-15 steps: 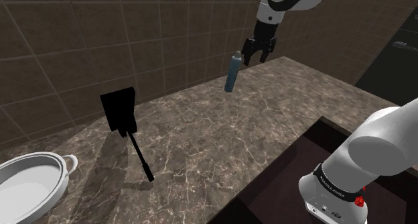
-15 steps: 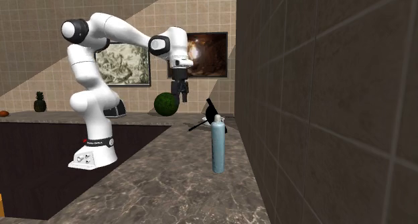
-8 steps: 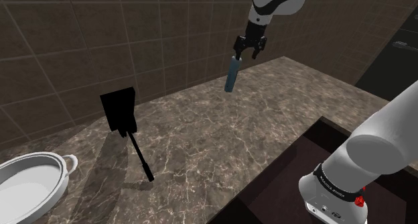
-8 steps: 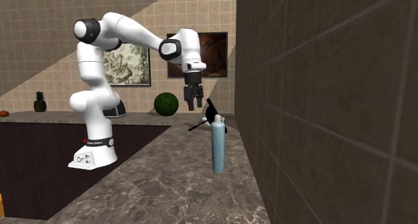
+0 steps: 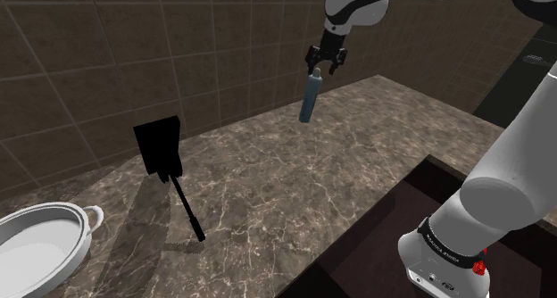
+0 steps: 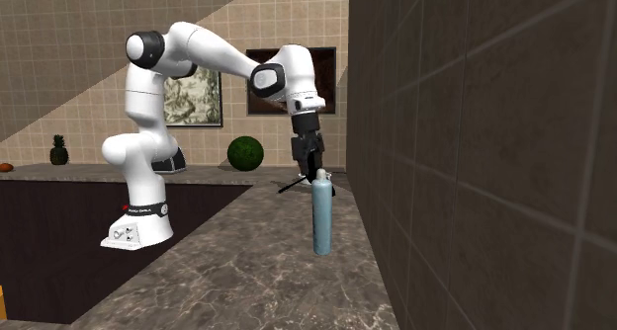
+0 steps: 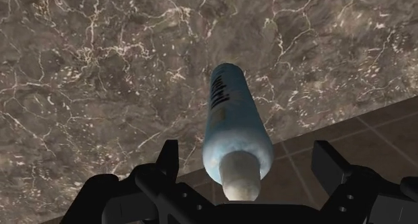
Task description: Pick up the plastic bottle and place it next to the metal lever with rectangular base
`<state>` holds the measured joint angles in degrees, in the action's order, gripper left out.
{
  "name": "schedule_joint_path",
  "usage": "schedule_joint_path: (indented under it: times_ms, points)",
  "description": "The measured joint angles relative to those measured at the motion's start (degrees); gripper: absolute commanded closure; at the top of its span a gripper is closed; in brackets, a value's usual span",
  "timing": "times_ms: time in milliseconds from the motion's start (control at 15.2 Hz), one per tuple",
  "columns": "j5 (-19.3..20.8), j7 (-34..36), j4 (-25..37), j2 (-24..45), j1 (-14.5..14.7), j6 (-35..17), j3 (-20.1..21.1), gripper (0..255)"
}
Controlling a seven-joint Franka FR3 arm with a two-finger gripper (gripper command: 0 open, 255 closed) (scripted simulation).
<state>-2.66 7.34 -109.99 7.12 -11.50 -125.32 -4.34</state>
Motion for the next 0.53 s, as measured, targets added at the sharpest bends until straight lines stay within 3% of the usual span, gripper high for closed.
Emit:
schedule_joint_path:
  times_ms: [528]
  points:
    - [-0.46, -0.06, -1.17, 3.2, -0.07, -4.55, 0.04, 0]
